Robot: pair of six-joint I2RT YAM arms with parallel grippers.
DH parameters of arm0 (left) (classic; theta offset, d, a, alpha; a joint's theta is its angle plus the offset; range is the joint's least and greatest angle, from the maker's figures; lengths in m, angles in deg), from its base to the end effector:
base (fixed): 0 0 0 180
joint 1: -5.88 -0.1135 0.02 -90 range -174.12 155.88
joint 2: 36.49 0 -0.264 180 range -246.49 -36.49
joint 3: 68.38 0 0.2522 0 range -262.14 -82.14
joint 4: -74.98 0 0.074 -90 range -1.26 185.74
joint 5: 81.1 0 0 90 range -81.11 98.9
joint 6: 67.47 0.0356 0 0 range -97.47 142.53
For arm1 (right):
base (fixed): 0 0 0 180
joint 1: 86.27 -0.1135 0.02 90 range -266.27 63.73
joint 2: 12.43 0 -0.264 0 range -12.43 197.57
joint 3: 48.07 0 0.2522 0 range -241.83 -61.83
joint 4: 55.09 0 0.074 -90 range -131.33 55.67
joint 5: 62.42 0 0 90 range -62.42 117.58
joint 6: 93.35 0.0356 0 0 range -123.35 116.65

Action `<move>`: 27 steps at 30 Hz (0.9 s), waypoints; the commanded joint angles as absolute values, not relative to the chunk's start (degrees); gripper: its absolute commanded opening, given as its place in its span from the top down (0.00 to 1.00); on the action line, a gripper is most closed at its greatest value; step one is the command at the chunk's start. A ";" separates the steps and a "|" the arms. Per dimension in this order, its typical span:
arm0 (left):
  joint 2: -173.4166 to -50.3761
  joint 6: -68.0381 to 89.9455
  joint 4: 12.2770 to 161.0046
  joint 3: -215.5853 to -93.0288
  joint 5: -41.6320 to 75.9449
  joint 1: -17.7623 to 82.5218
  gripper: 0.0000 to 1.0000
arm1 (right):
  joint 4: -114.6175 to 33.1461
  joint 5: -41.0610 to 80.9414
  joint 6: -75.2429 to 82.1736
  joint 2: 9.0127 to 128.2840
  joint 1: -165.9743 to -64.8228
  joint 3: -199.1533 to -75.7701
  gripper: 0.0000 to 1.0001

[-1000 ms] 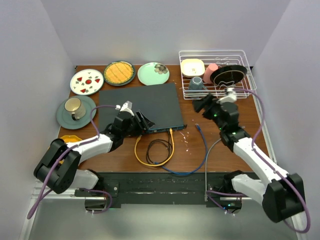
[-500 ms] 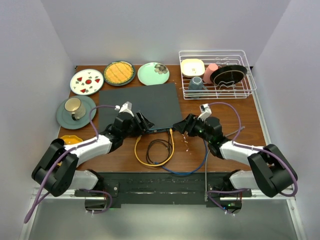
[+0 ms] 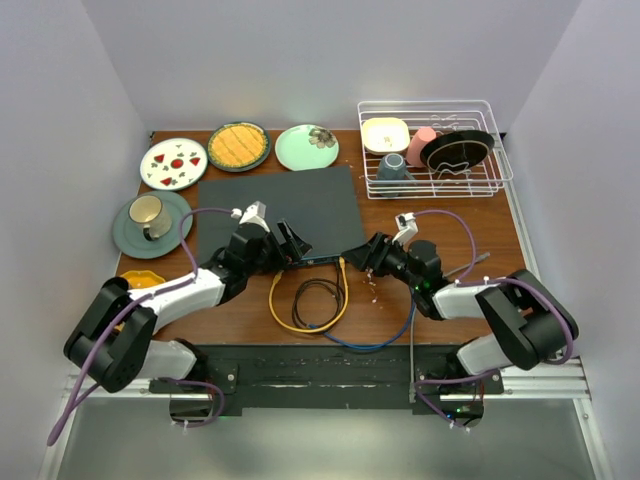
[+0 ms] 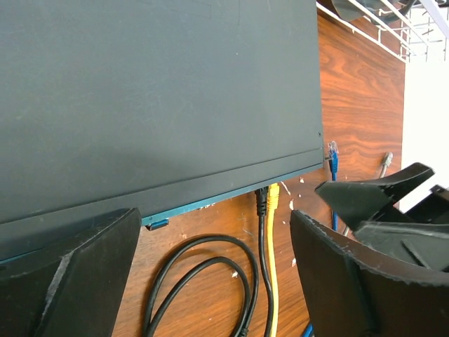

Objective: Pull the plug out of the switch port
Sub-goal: Pull the connector from the switch port.

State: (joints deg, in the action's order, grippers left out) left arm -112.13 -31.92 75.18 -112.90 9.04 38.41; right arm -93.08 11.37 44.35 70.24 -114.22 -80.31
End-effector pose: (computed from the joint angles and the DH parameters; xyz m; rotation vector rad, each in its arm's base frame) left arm 0.2226 -0.1421 0.1819 -0.4268 2.2121 -0.8735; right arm 0.2185 0.1272 0.1576 0.1136 1.9416 1.1694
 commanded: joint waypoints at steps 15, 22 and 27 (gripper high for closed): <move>-115.24 -32.75 76.09 -112.20 7.40 35.59 0.20 | -112.07 8.07 53.51 80.64 -115.19 -78.09 0.32; -114.01 -32.84 76.09 -110.70 7.31 35.59 0.19 | -119.19 7.98 56.50 87.05 -115.10 -77.82 0.33; -112.87 -32.75 76.61 -109.91 7.40 35.67 0.19 | -123.68 9.20 59.14 91.36 -115.10 -78.09 0.38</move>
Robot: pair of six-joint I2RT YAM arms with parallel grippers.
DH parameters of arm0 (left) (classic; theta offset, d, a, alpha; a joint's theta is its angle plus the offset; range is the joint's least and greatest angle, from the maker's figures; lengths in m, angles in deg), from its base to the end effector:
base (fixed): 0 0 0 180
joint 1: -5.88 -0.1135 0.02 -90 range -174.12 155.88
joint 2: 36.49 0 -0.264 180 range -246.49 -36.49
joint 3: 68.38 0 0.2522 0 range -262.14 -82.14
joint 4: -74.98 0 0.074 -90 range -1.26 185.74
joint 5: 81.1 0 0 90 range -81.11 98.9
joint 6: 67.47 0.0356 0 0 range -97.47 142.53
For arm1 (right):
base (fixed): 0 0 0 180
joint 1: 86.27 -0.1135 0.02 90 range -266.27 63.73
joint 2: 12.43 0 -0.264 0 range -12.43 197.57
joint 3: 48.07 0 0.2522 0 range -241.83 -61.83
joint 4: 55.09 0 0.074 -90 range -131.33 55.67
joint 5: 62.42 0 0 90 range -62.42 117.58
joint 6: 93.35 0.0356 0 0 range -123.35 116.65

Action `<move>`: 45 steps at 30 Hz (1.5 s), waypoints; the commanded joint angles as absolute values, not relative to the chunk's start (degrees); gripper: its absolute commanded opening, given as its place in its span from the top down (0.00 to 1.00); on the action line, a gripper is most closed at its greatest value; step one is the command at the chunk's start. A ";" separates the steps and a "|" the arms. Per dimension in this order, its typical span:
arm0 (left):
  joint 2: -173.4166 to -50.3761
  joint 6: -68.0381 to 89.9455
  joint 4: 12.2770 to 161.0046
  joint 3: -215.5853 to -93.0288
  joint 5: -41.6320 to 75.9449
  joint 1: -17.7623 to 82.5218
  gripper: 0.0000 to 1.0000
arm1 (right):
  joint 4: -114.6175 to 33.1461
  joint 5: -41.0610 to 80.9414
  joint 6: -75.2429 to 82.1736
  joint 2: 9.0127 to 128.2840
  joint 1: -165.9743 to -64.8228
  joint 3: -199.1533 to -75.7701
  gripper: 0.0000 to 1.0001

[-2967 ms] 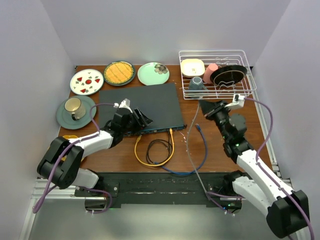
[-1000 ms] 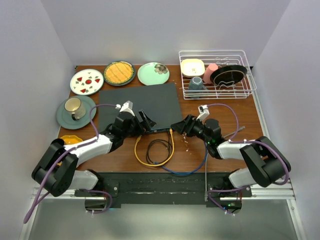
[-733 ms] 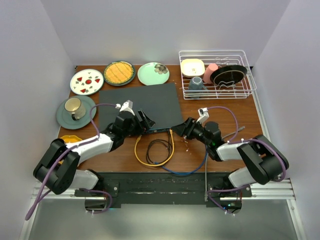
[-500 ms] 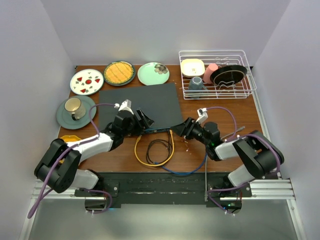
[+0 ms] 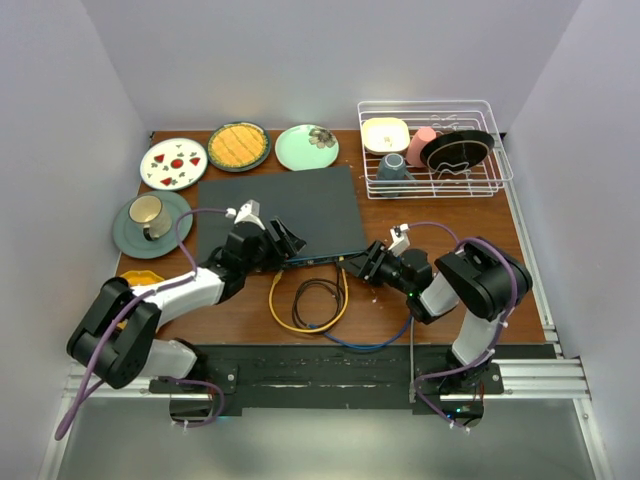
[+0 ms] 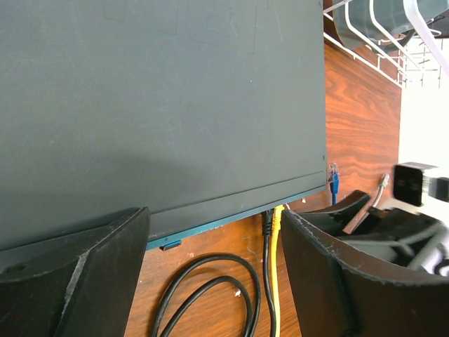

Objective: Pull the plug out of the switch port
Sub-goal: Pull the connector from the switch port.

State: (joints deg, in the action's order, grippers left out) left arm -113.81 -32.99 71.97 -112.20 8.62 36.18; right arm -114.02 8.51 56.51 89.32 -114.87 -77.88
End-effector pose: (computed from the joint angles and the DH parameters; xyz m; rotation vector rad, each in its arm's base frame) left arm 0.2304 -0.1345 0.1763 -0.4905 2.1782 -0.8650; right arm 0.2199 0.1332 0.1080 0.2815 1.9979 1.3501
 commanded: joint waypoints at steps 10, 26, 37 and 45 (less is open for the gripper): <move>-111.37 -32.57 76.62 -108.86 6.96 35.59 0.19 | -124.13 11.67 59.40 92.51 -114.92 -78.17 0.43; -109.88 -32.75 76.00 -106.75 7.22 35.59 0.19 | -124.12 11.67 60.81 97.25 -112.90 -82.48 0.52; -109.88 -32.92 75.65 -106.22 7.40 35.59 0.19 | -125.00 12.55 61.60 98.22 -112.81 -83.89 0.57; -109.53 -33.01 75.65 -106.04 7.22 35.59 0.19 | -127.81 12.99 63.62 99.98 -112.38 -84.15 0.61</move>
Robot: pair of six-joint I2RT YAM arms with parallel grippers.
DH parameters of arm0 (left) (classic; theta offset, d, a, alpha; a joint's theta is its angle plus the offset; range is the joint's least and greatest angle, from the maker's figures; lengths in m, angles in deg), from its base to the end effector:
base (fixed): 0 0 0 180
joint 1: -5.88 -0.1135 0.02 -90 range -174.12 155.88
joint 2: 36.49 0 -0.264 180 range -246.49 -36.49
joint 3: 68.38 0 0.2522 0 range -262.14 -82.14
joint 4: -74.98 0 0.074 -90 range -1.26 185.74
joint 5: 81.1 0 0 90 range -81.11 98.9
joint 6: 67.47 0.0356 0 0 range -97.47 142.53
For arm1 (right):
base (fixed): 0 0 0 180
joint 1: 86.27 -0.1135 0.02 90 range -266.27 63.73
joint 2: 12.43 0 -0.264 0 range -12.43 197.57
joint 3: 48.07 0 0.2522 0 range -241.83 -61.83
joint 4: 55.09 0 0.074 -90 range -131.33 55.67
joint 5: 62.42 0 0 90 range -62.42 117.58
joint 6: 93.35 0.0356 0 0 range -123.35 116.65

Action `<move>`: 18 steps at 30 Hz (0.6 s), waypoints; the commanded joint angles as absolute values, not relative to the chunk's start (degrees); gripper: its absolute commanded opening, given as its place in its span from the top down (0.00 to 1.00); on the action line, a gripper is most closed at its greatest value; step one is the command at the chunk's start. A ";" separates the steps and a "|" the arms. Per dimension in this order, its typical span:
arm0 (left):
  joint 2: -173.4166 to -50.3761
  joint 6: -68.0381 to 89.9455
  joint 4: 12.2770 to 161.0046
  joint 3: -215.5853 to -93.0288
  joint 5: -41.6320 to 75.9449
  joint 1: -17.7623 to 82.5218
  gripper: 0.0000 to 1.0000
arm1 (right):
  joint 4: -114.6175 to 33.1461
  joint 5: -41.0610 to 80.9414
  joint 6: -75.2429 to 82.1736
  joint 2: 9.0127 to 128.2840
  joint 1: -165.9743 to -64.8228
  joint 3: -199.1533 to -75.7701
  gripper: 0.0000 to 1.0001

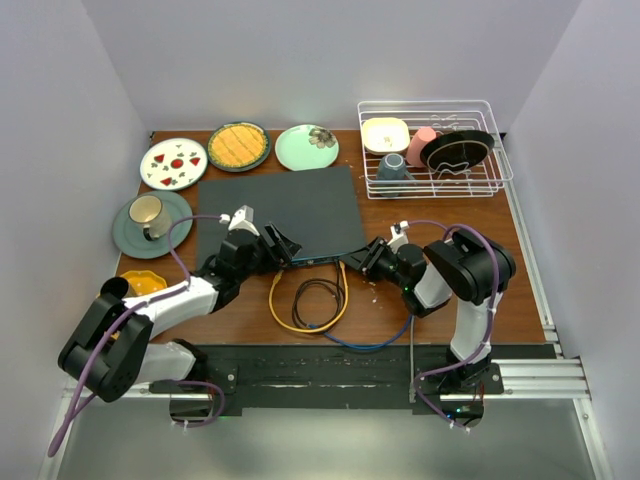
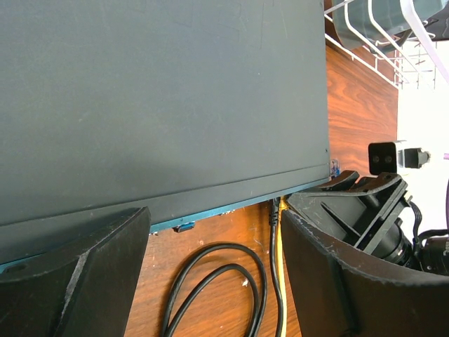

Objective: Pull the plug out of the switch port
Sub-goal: Pull the connector from the switch port.

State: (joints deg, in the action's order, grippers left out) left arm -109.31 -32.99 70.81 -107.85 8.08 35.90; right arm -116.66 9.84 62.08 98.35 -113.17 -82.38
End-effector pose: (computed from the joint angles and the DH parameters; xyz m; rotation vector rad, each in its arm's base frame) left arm 0.2153 -0.1238 0.1736 -0.4960 2.1501 -0.8679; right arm 0.2421 0.1350 0.0874 0.4442 2.0163 1.3583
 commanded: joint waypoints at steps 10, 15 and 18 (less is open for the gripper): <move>-109.61 -33.19 75.39 -105.87 7.31 35.68 0.20 | -130.45 12.99 65.82 102.00 -112.38 -84.42 0.67; -109.70 -33.28 75.39 -105.78 7.23 35.59 0.19 | -130.36 12.99 65.65 101.21 -112.38 -84.15 0.76; -109.70 -33.19 75.30 -105.87 7.23 35.68 0.19 | -130.54 12.90 65.38 100.95 -112.37 -83.63 0.81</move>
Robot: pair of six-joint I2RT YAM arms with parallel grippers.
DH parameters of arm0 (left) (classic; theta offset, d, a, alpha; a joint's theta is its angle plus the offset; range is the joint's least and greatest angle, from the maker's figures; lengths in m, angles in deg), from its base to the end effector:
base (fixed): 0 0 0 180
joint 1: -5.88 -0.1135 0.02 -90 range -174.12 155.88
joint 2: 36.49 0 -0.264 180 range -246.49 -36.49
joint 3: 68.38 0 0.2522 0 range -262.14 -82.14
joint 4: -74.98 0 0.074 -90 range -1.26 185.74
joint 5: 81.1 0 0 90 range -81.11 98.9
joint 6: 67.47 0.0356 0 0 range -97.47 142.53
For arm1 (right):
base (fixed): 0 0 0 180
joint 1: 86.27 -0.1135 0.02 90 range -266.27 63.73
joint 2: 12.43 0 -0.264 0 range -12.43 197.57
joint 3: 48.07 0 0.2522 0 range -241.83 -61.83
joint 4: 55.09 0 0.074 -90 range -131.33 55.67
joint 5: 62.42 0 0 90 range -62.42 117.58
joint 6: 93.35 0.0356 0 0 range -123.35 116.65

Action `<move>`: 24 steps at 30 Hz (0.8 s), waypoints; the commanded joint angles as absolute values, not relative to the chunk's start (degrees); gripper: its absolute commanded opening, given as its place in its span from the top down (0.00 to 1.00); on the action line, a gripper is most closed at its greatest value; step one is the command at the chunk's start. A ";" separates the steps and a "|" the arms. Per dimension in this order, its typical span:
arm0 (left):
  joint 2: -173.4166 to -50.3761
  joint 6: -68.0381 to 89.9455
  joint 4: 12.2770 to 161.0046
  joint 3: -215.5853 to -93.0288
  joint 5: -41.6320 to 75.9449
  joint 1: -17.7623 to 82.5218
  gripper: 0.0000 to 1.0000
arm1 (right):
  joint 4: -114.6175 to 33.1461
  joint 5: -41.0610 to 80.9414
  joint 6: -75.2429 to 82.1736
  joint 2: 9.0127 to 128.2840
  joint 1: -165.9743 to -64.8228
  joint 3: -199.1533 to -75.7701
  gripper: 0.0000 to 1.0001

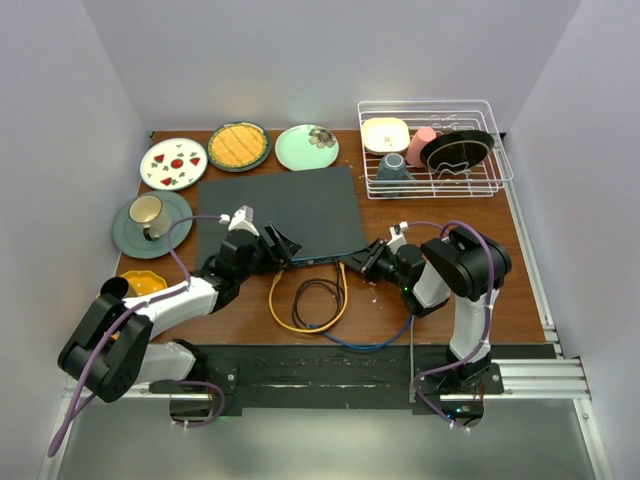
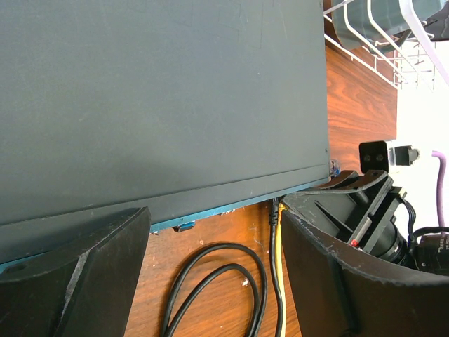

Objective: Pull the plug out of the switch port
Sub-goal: Pull the connector from the switch port.

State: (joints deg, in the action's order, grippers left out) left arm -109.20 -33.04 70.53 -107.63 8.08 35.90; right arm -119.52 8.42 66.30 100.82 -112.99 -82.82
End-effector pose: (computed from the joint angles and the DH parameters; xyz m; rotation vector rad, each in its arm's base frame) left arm 0.2148 -0.1235 0.1734 -0.4964 2.1472 -0.8702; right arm 0.2439 0.1358 0.0828 0.5006 2.0132 1.4276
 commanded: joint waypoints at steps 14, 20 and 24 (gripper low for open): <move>-109.88 -33.63 74.86 -105.78 7.58 35.68 0.20 | -133.53 11.94 64.59 101.83 -112.38 -80.64 1.00; -110.05 -33.98 74.42 -105.69 7.75 35.68 0.19 | -133.79 10.97 63.89 101.83 -112.38 -79.32 1.00; -110.14 -34.15 74.24 -105.69 7.84 35.67 0.20 | -135.28 10.79 63.71 101.65 -112.46 -77.04 1.00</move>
